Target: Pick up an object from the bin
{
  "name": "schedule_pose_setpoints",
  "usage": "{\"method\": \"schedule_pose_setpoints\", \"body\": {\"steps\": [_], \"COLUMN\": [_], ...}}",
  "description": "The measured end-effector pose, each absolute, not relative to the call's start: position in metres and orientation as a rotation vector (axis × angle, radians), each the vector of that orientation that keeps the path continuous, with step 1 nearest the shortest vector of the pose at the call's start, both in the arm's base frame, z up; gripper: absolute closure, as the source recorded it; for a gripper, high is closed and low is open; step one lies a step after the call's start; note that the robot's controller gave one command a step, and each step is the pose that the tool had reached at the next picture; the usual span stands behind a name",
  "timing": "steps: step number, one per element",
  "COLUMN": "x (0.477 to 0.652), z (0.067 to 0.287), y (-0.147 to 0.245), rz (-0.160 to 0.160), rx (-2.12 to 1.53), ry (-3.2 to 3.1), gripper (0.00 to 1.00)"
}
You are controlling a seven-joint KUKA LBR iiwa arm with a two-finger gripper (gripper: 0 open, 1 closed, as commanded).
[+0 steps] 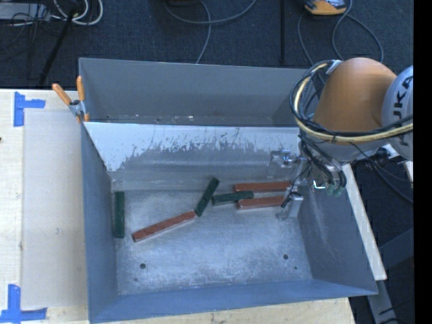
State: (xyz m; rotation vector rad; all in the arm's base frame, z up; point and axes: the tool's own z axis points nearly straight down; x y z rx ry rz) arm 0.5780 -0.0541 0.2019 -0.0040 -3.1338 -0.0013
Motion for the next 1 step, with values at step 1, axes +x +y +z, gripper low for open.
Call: {"method": "schedule_pose_setpoints", "body": {"steps": [1], "x": [0.5988], "z": [0.1152], "y": [0.0145], "rz": [-0.003], "rx": [-0.341], "ry": [-3.118], "gripper": [0.00]}}
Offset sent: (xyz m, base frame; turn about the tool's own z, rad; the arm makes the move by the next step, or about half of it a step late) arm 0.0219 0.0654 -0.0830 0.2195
